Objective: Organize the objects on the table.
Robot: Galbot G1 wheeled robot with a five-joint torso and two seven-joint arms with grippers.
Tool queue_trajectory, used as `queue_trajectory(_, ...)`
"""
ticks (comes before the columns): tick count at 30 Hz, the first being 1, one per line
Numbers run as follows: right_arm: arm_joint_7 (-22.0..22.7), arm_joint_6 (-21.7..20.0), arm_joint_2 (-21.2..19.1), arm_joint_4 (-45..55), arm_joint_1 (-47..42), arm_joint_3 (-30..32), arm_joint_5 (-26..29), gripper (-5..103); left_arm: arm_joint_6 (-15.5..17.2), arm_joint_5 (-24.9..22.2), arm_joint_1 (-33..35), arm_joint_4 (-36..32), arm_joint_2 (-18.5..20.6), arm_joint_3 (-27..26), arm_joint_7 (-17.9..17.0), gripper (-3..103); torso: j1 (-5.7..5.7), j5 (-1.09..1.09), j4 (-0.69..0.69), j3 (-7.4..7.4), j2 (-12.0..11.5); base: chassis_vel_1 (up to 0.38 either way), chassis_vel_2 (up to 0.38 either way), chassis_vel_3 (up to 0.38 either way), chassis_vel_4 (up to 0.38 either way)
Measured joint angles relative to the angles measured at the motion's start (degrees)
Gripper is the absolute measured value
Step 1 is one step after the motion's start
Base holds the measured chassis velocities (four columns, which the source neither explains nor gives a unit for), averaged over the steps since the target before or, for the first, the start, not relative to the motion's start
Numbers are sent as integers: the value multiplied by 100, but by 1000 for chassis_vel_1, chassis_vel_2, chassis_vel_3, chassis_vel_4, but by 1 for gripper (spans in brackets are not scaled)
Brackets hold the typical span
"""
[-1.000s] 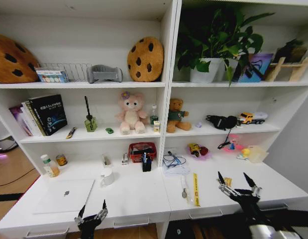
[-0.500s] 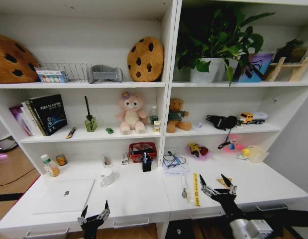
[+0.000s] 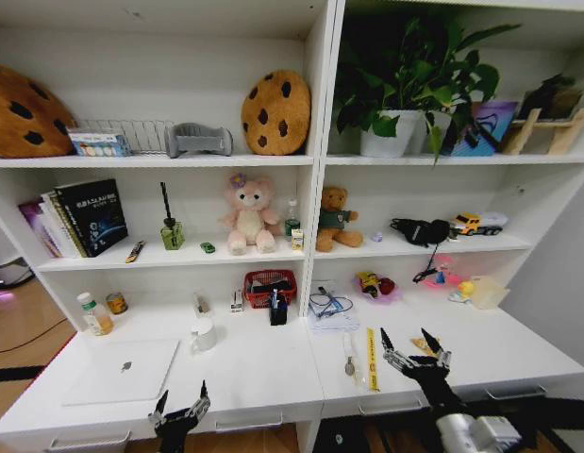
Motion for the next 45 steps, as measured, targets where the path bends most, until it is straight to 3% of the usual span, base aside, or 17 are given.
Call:
queue_trajectory(15, 6, 55, -48, -133, 122, -28, 6, 100, -10, 28, 17, 40, -27, -32, -3, 99, -1, 3, 0, 0, 1, -163, -146, 150, 167)
queue_trajectory(22, -41, 367, -92, -256, 245, -45, -70, 100, -63, 99, 53, 90, -36, 13, 39, 99, -1, 0, 2, 1, 1, -226, -224, 221, 235)
queue_trajectory(27, 60, 468, -97, -453, 367, -53, -351, 100, -114, 131, 67, 130, -39, 21, 61, 99, -1, -1, -4, 1, 1, -62, -101, 76, 28)
queue_trajectory(33, 119, 698, -69, -1087, 540, 76, -1019, 100, -136, 135, 85, 131, -36, -2, 64, 99, 1, -1, 1, 1, 1, 33, 50, -30, -36)
queue_trajectory(39, 98, 660, -224, -1655, 637, 255, -726, 100, -139, 148, 100, 132, -30, 19, 66, 99, 0, 1, -1, 0, 1, 10, 11, -5, -8)
queue_trajectory(41, -8, 450, -386, -1962, 701, 266, -165, 100, -139, 158, 106, 139, -32, 45, 68, 99, 0, 1, -1, 1, 1, -6, -16, 26, 13)
queue_trajectory(45, -30, 296, -492, -2201, 865, 191, 135, 100, -140, 163, 108, 151, -33, 52, 69, 99, 1, 1, -1, 1, 1, -8, -17, 38, 19)
